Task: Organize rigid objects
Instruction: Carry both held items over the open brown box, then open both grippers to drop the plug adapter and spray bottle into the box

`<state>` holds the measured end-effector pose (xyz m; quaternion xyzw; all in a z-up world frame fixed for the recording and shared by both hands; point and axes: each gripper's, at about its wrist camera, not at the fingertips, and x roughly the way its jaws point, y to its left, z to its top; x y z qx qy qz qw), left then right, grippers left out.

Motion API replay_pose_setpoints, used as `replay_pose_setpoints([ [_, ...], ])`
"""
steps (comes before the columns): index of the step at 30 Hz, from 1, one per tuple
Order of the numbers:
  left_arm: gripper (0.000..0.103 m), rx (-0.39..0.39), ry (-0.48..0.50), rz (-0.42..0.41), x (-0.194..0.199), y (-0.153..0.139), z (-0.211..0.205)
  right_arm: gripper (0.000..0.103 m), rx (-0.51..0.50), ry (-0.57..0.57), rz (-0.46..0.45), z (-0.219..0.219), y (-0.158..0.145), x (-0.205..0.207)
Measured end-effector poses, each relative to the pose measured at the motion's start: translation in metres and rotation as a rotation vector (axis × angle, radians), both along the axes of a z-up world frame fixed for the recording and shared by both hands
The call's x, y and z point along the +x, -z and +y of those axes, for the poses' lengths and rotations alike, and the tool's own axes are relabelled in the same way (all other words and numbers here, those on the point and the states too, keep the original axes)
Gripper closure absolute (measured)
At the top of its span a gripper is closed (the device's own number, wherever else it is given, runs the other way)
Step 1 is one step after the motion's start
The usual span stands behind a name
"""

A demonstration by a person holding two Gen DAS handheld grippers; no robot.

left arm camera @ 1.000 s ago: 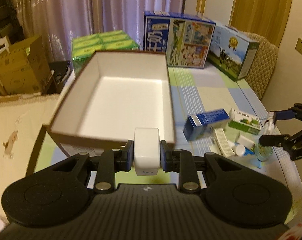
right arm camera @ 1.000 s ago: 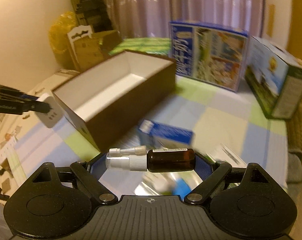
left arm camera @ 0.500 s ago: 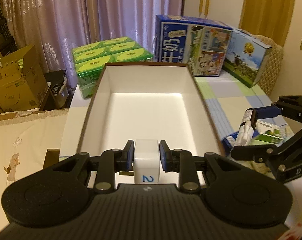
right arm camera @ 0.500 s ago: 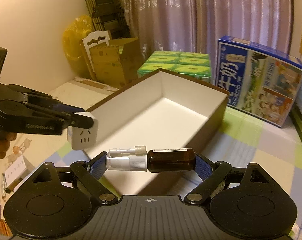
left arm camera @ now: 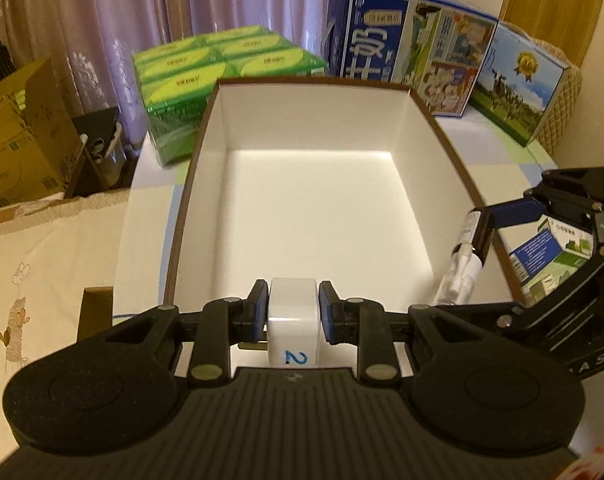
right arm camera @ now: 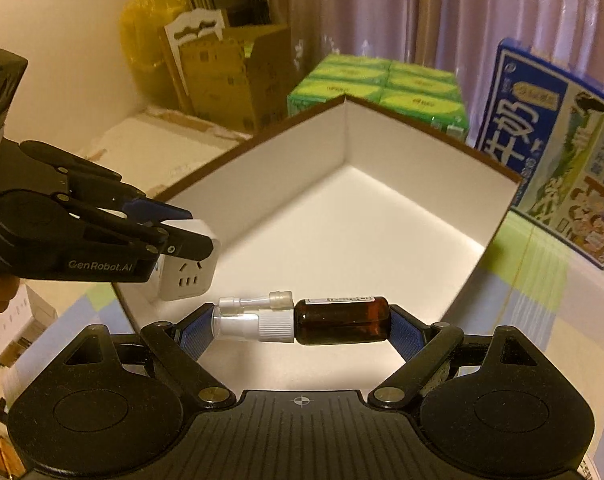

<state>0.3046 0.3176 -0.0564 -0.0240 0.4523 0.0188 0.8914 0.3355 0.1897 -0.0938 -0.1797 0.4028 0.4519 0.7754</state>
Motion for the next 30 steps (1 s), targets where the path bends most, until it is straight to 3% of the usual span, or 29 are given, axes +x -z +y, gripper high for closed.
replay_pose_setpoints([
  [8, 0.08, -0.012, 0.049, 0.1, 0.016, 0.021, 0.002, 0.017, -0.07, -0.005, 0.034, 0.013, 0.018, 0.014],
  [12, 0.08, -0.027, 0.082, 0.093, 0.018, 0.024, 0.002, 0.017, -0.083, -0.007, 0.039, 0.017, 0.021, 0.017],
  [14, 0.071, -0.019, 0.081, 0.087, 0.019, 0.023, 0.002, 0.017, -0.085, -0.008, 0.043, 0.018, 0.022, 0.018],
  [18, 0.064, -0.025, 0.072, 0.079, 0.02, 0.021, 0.004, 0.017, -0.09, -0.015, 0.044, 0.017, 0.022, 0.015],
  [23, 0.04, -0.014, 0.063, 0.057, 0.014, 0.015, 0.004, 0.016, -0.104, -0.019, 0.028, 0.017, 0.023, 0.011],
  [26, 0.032, -0.009, 0.053, 0.027, 0.008, 0.009, 0.005, 0.012, -0.096, -0.027, 0.016, 0.014, 0.021, 0.009],
  [30, 0.031, -0.012, 0.037, 0.009, 0.001, 0.003, 0.006, 0.01, -0.069, -0.031, 0.006, 0.009, 0.015, 0.005],
])
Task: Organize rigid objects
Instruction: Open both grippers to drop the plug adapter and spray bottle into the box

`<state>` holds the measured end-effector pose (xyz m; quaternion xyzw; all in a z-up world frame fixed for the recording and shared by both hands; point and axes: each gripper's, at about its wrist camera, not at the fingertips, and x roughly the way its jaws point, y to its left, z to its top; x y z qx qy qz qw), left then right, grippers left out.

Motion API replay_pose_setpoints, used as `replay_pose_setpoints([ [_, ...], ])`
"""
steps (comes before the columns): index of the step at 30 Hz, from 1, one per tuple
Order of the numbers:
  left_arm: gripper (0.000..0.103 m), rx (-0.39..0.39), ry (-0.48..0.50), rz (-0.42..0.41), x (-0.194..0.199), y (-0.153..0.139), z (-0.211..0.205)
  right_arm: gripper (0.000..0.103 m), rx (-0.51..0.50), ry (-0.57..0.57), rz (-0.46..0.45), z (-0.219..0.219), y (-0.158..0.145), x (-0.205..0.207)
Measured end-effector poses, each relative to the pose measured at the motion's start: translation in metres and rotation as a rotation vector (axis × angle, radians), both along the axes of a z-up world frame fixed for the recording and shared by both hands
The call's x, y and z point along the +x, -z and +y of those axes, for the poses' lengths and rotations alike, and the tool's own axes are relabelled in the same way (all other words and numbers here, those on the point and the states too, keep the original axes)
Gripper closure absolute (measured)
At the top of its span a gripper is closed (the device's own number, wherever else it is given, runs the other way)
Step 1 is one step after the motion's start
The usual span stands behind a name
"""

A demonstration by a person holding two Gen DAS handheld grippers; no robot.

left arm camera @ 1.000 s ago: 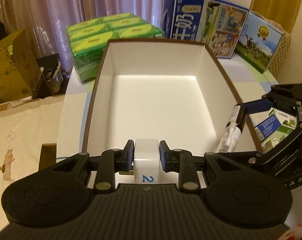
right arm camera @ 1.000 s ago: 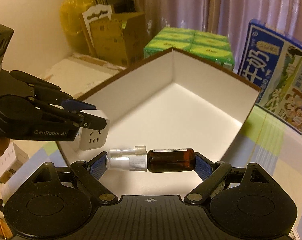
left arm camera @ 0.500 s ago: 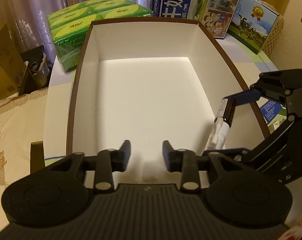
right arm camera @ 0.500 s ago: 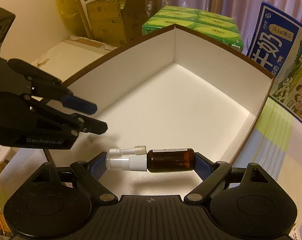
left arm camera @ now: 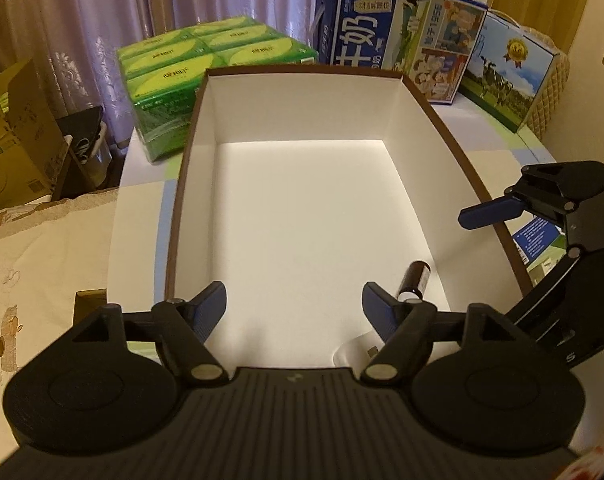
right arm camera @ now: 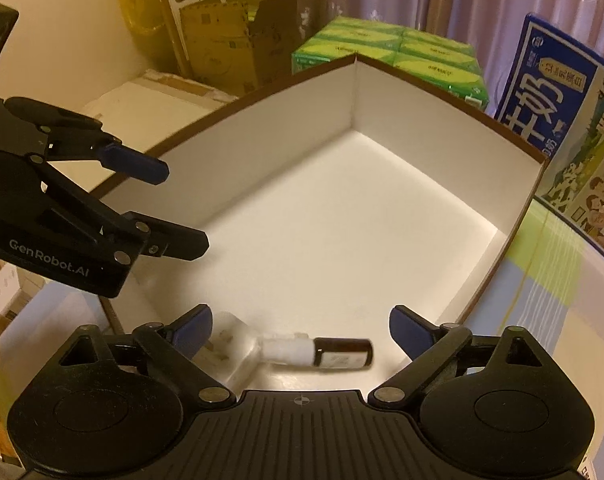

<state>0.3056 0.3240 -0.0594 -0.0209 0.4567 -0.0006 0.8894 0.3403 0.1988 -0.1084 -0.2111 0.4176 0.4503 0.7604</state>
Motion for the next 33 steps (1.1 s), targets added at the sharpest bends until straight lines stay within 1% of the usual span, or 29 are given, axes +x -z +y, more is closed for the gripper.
replay_pose_setpoints([
  [8, 0.031, -0.012, -0.024, -0.015, -0.012, -0.008, -0.001, 0.01, 0.016, 0.005, -0.012, -0.007, -0.009, -0.008],
  [17, 0.031, -0.013, -0.028, -0.036, -0.022, -0.018, -0.007, 0.01, 0.046, 0.02, -0.023, -0.018, -0.018, -0.014],
  [26, 0.031, -0.023, -0.032, -0.075, -0.04, -0.034, -0.017, 0.01, 0.111, 0.042, -0.039, -0.035, -0.036, -0.028],
  [33, 0.031, -0.021, -0.042, -0.116, -0.06, -0.05, -0.032, 0.01, 0.17, 0.079, -0.043, -0.061, -0.05, -0.044],
])
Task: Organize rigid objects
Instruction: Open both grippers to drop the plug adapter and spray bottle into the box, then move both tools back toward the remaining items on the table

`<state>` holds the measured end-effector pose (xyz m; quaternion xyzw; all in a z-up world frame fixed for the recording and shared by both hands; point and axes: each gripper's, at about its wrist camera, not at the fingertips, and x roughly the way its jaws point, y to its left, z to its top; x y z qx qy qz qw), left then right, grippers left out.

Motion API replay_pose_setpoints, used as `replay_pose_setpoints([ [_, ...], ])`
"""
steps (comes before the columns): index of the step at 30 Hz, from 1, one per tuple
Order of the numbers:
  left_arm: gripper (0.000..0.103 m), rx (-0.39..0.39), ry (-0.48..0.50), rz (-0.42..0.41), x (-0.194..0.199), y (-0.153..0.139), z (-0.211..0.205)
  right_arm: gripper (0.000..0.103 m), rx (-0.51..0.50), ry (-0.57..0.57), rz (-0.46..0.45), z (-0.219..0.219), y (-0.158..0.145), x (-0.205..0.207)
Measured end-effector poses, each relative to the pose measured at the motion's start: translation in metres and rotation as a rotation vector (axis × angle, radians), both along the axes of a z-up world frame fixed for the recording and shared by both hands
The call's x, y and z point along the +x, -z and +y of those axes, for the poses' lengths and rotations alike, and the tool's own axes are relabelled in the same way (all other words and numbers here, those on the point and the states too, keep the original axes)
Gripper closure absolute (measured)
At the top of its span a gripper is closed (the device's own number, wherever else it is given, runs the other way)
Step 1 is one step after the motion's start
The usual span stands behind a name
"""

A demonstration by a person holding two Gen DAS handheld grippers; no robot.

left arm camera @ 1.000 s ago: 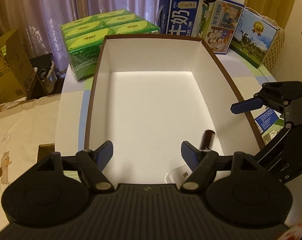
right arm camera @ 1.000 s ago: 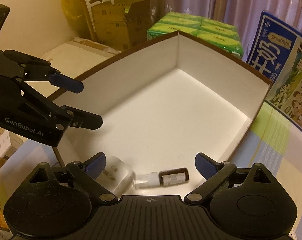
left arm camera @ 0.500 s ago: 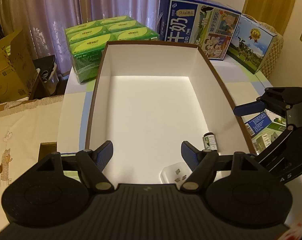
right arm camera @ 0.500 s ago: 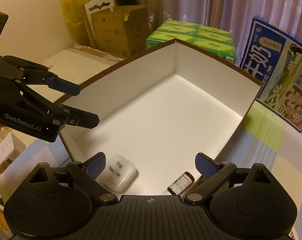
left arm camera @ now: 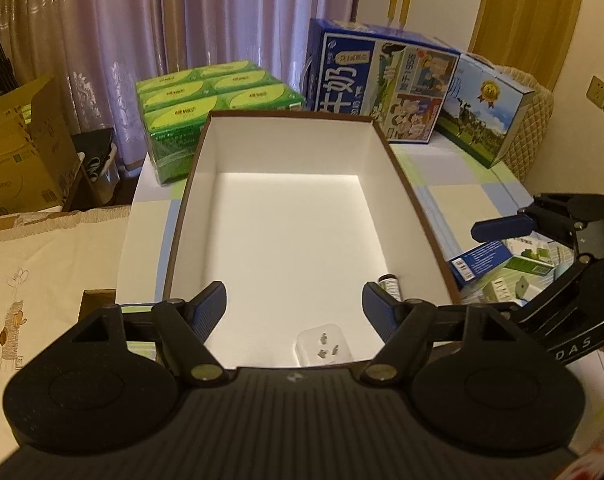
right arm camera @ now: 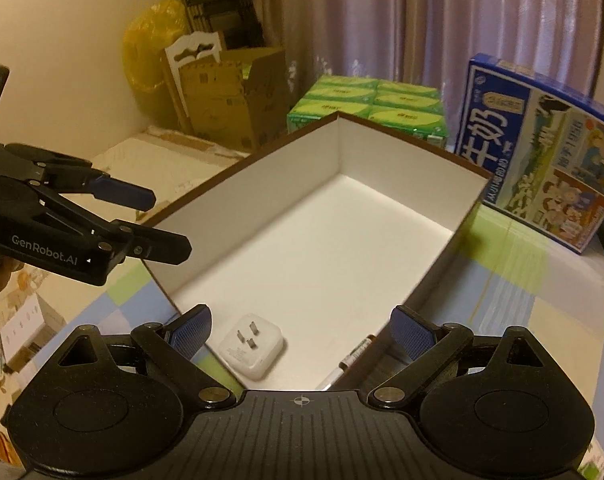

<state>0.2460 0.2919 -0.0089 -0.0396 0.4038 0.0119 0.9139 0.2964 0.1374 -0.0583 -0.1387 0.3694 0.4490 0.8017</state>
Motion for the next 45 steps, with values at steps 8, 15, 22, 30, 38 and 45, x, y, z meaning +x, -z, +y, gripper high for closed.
replay_pose_setpoints([
  [8, 0.031, 0.0, 0.008, -0.021, -0.023, -0.01, -0.028, 0.01, 0.056, 0.056, -0.001, -0.045, -0.014, -0.024],
  [15, 0.031, -0.021, 0.03, -0.008, -0.042, -0.006, -0.067, 0.01, 0.069, 0.127, 0.02, -0.101, -0.017, -0.04],
  [22, 0.031, -0.066, 0.068, 0.031, -0.053, 0.007, -0.113, 0.01, 0.048, 0.191, 0.046, -0.159, -0.014, -0.056],
  [30, 0.031, -0.09, 0.127, 0.073, -0.057, 0.026, -0.172, 0.01, 0.022, 0.271, 0.095, -0.224, -0.002, -0.067],
  [38, 0.032, -0.093, 0.176, 0.126, -0.052, 0.045, -0.223, 0.01, -0.002, 0.365, 0.138, -0.279, 0.009, -0.065],
  [45, 0.032, -0.093, 0.191, 0.149, -0.045, 0.056, -0.254, 0.01, -0.003, 0.417, 0.146, -0.313, 0.012, -0.063],
])
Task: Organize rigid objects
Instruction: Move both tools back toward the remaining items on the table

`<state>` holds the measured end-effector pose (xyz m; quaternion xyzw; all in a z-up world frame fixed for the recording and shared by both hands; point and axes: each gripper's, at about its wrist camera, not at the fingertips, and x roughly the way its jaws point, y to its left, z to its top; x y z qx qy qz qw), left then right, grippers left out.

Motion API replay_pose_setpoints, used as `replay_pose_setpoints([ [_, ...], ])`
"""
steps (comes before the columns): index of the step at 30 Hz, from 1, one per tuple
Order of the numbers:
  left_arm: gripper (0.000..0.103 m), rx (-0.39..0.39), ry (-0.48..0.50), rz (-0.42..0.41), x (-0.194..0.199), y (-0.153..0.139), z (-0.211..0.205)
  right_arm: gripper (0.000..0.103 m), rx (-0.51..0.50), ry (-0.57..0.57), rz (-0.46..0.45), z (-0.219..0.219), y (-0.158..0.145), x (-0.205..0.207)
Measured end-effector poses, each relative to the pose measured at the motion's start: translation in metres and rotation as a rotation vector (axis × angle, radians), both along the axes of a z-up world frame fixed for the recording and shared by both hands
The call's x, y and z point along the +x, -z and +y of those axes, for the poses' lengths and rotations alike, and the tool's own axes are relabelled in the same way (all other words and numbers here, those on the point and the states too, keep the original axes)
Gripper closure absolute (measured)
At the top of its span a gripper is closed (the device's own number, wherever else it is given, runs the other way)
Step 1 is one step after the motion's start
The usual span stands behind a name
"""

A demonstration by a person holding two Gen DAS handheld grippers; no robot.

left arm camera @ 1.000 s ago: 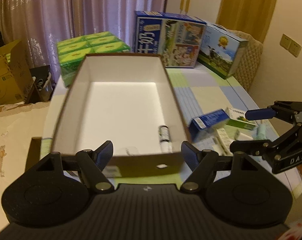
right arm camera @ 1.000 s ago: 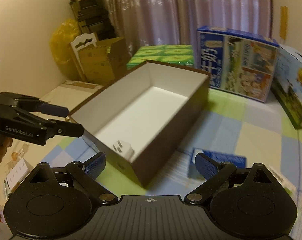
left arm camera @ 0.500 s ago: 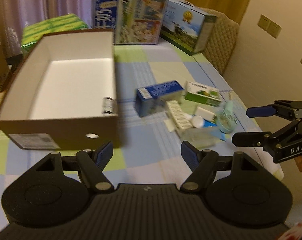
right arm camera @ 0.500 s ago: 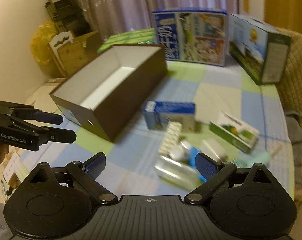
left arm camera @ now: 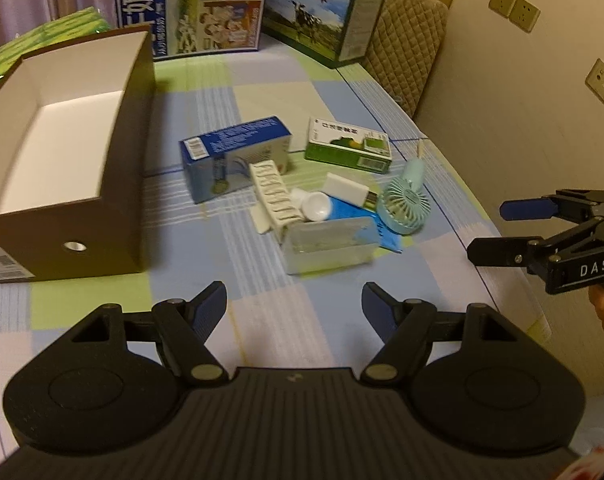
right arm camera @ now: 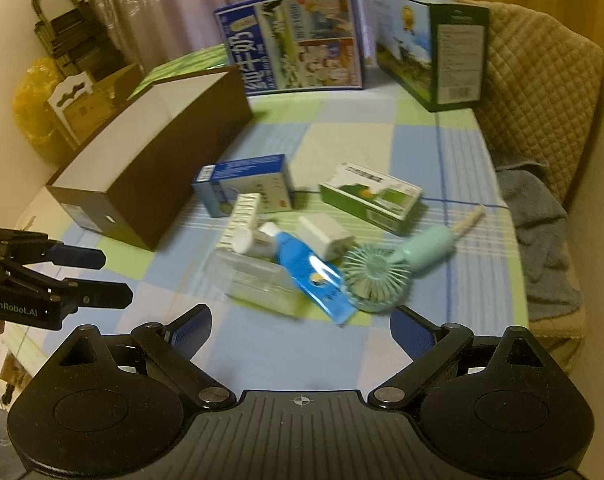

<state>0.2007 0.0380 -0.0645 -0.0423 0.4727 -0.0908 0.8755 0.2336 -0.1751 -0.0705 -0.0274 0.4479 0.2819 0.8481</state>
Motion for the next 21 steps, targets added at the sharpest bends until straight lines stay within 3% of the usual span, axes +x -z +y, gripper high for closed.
replay_pose_setpoints([
  [11, 0.031, 0.011, -0.021, 0.022, 0.016, 0.022, -0.041, 0.01, -0.008, 0.108, 0.049, -0.045, 0.019, 0.015],
  [21, 0.031, 0.012, -0.086, 0.047, 0.044, 0.047, -0.062, 0.01, -0.008, 0.138, 0.081, -0.073, 0.032, 0.032],
])
